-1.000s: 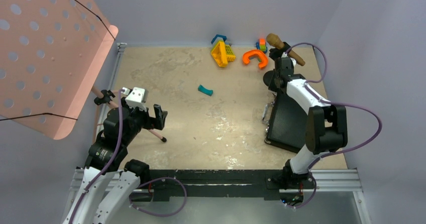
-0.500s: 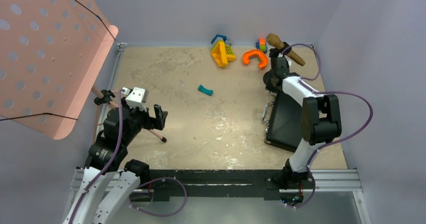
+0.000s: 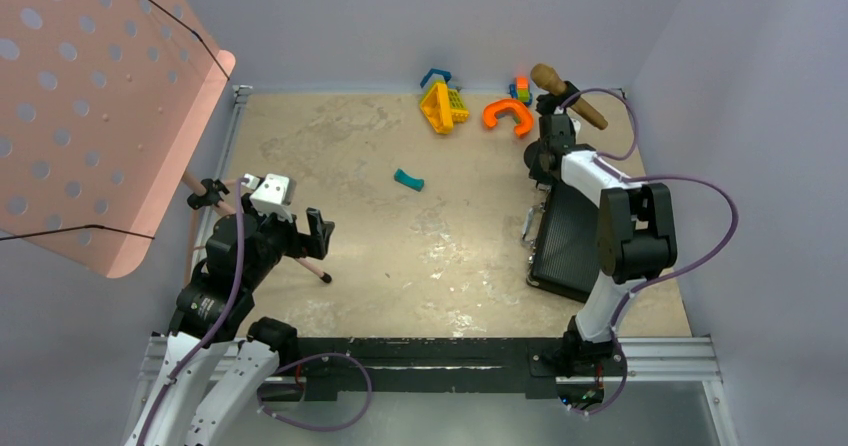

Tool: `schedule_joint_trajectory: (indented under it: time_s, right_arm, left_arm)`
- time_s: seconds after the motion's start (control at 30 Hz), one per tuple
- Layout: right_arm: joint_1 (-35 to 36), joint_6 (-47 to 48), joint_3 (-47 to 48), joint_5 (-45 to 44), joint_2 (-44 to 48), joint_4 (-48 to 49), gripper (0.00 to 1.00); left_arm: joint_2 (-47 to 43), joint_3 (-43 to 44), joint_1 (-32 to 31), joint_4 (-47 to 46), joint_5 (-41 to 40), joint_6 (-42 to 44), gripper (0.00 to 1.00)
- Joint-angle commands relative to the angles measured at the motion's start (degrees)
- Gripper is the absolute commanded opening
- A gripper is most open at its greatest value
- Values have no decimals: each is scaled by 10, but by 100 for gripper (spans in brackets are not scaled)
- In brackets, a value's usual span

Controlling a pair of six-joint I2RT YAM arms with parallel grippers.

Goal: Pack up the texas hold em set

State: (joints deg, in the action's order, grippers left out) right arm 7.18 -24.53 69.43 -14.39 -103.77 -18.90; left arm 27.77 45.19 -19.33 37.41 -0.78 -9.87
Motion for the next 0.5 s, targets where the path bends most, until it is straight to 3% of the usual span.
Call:
schedule_joint_trajectory:
  time_s: [0.0, 0.47]
  right_arm:
    - [2, -2, 19, -6, -20, -21, 0]
    - [19, -26, 13, -30, -33, -44, 0]
  left_arm:
    - [0, 8, -3, -18, 5, -1, 99]
    - [-3, 8, -3, -17, 5, -1, 99]
